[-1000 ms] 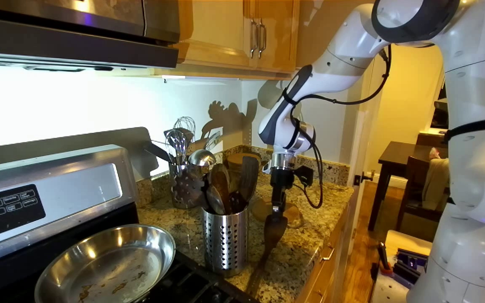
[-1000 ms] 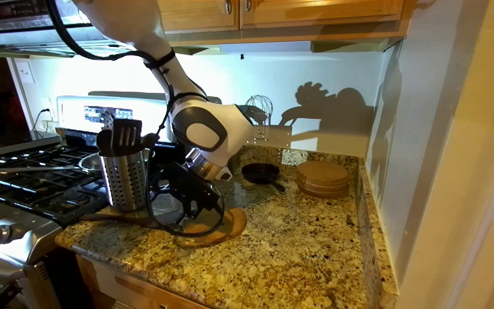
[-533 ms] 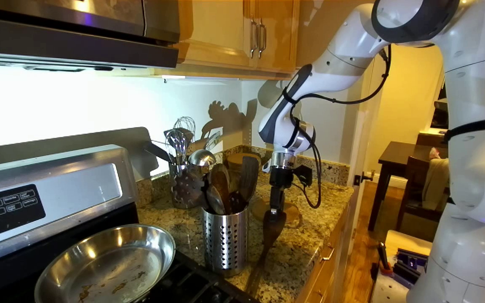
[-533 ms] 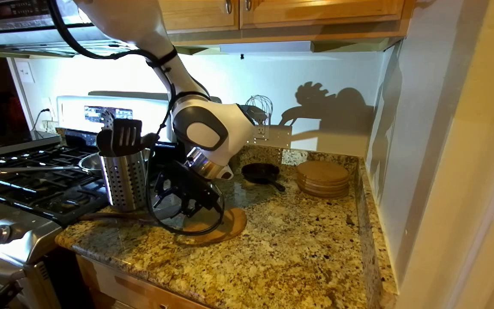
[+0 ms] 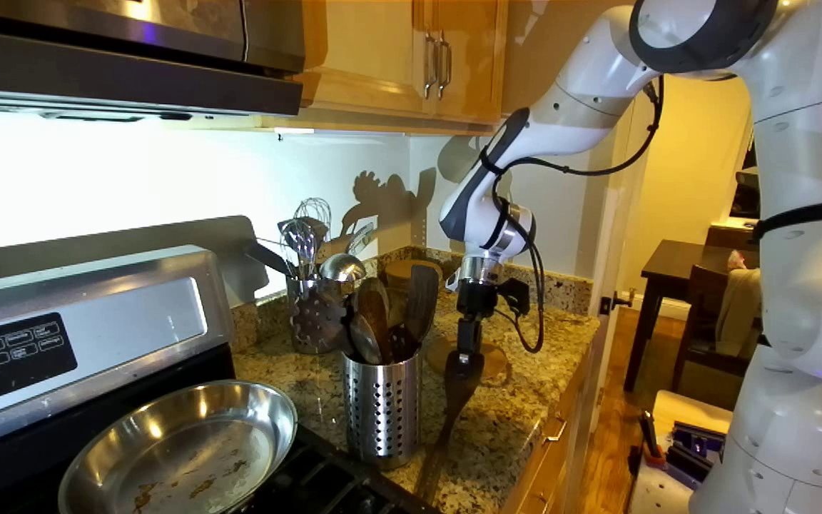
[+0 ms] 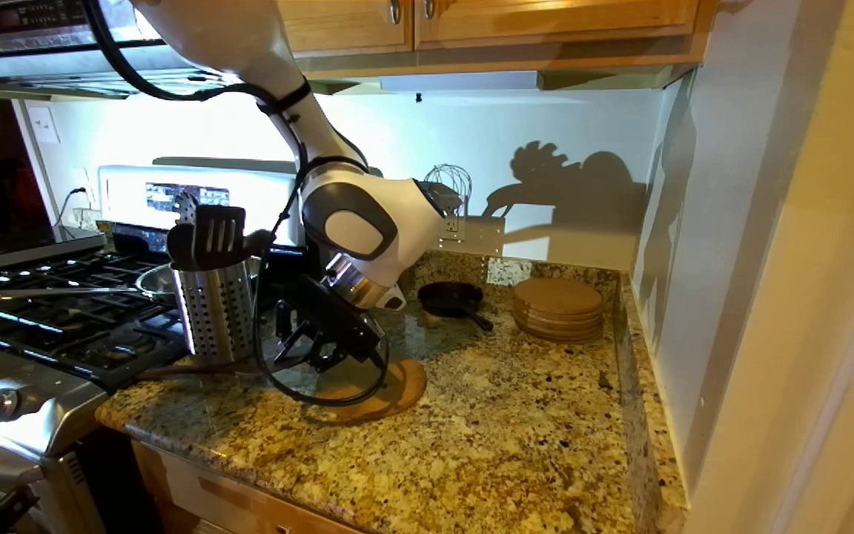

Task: Pick the spatula and put it in the utensil rack

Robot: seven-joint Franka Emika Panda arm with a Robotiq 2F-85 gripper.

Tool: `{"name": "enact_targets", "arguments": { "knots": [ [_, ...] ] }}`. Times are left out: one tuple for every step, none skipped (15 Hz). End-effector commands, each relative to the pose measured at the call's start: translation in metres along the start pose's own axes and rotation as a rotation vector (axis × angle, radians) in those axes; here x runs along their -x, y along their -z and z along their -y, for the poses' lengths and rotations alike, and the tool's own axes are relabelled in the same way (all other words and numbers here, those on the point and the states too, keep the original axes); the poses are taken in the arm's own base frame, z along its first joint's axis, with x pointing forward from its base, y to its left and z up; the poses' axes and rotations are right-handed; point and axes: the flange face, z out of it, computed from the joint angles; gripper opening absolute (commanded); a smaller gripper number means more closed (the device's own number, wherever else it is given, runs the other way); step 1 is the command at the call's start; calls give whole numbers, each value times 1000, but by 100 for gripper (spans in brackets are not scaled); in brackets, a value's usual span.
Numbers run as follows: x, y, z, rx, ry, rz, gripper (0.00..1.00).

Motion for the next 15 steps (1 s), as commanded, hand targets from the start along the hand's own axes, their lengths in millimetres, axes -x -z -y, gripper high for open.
{"name": "enact_targets", "arguments": {
  "knots": [
    [4, 11, 3, -52, 1, -18, 11],
    [5, 14, 4, -61, 8, -21, 11],
    [8, 21, 6, -72, 14, -33, 11],
    [10, 25, 6, -83, 21, -42, 11],
    [14, 34, 7, -99, 34, -64, 10],
    [16, 39, 7, -111, 40, -77, 10],
    [21, 47, 5, -130, 50, -101, 10],
    [24, 53, 4, -136, 54, -120, 10],
    [29, 63, 3, -141, 62, -143, 10],
    [33, 70, 1, -144, 66, -162, 9],
    [38, 80, 1, -146, 73, -184, 10],
    [42, 88, 0, -146, 76, -199, 10],
    [46, 97, 1, -136, 84, -217, 9],
    [49, 104, 1, -126, 88, -228, 10],
    [52, 113, 4, -107, 95, -239, 10]
  ]
}}
